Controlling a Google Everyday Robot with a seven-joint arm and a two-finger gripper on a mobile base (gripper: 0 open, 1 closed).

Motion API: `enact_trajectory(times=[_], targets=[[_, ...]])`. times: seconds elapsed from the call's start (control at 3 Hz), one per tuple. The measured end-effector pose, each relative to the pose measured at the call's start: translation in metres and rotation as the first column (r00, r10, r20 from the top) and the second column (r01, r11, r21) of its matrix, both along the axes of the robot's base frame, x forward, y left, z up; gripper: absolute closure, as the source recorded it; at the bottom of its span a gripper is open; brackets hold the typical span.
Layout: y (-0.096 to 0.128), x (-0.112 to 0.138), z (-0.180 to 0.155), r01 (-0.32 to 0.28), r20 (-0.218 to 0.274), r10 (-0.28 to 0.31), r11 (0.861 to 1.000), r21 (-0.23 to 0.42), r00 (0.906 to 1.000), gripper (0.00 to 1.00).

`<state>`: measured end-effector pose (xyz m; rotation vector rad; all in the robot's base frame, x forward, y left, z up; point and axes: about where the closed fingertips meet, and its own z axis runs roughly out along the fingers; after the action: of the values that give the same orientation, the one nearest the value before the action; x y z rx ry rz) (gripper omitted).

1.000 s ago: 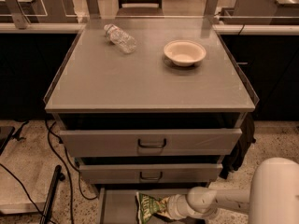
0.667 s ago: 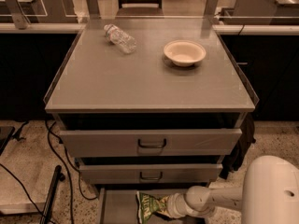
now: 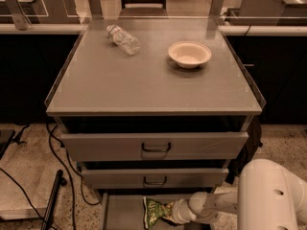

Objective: Place green jalapeno chip bag into bottom drawer

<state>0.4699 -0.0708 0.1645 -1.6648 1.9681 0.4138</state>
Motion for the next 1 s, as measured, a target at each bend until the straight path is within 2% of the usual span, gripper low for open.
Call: enact_trajectory(times=[0.67, 1.0], targets=[[-0.002, 0.0106, -0.0234, 0.018, -0.011, -0.018, 1.0, -0.024, 0.9998, 1.0], [-0.002, 0.0106, -0.0234, 0.018, -0.011, -0.018, 1.0, -0.024, 0.9998, 0.81]])
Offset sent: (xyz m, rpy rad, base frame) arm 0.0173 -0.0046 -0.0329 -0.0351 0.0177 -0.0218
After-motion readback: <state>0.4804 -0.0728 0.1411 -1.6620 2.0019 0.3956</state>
